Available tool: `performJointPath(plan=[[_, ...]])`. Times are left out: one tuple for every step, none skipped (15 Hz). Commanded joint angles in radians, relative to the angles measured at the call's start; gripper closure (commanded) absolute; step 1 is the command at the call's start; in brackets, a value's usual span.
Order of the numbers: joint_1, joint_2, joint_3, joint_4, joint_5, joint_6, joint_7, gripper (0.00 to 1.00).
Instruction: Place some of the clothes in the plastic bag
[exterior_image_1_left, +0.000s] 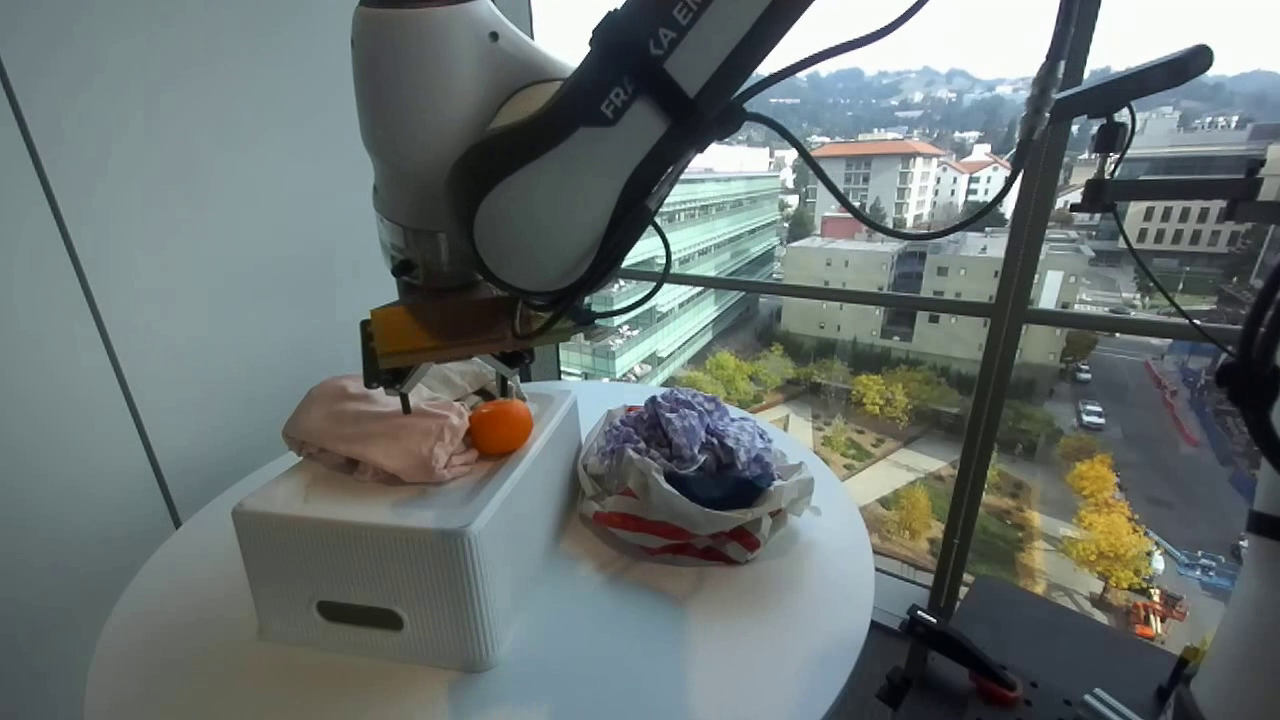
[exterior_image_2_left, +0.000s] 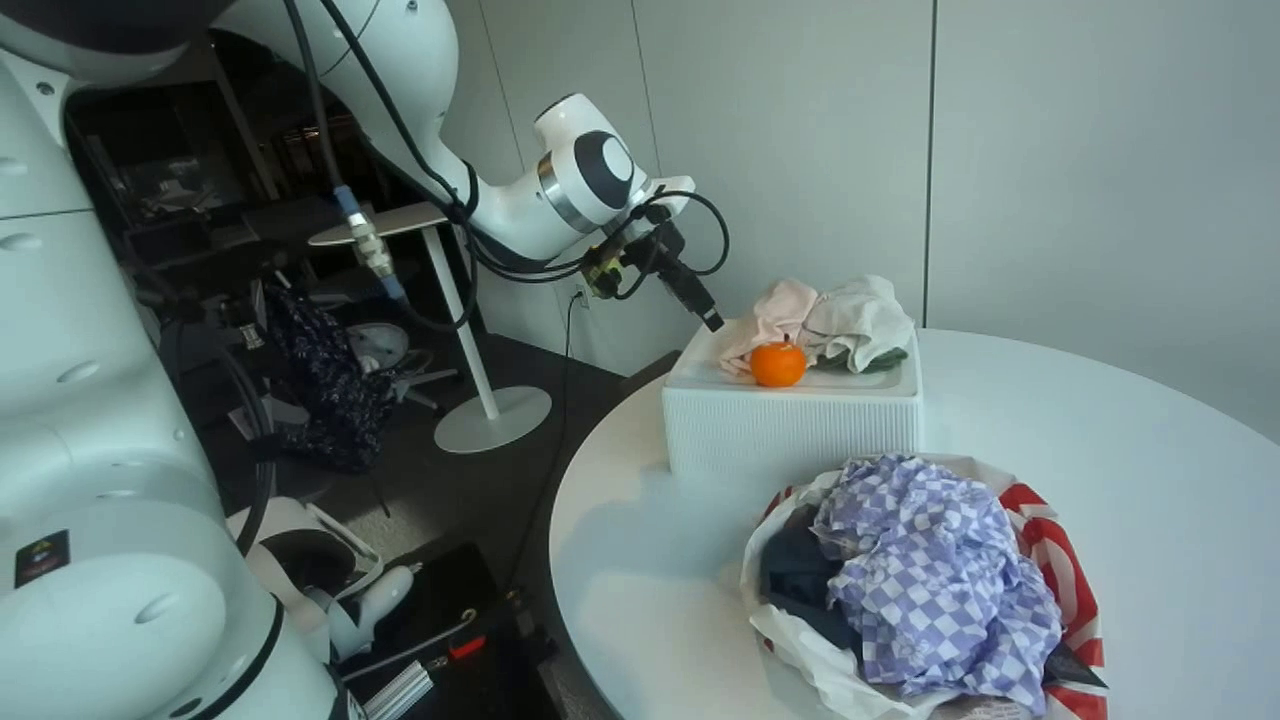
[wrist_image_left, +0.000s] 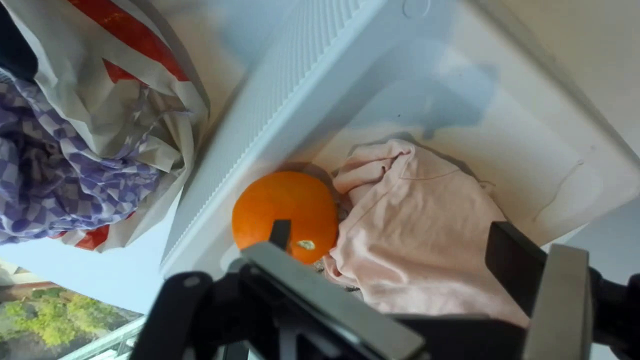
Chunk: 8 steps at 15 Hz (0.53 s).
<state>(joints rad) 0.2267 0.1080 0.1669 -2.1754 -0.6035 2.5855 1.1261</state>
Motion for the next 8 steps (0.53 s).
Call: performJointPath(plan=[[0.037, 0.099, -0.011, 0.124, -0.098, 0.023, -0.028, 0.0], [0.047, 0.123, -0.013, 0.155, -0.116, 0.024, -0.041, 0.0], [0.054, 0.145, -0.015, 0.186, -0.124, 0.024, -0.056, 0.0], [0.061, 0.171, -0.02, 0.218, -0.131, 0.019, -0.068, 0.0], [0.066, 0.202, -0.027, 0.256, -0.131, 0.011, -0.084, 0.0], [0.068, 0.228, -0.032, 0.285, -0.119, 0.009, -0.107, 0.0], [0.074, 0.256, -0.043, 0.317, -0.121, 0.007, -0.119, 0.0], [0.076, 0.281, -0.051, 0.345, -0.111, 0.003, -0.139, 0.0]])
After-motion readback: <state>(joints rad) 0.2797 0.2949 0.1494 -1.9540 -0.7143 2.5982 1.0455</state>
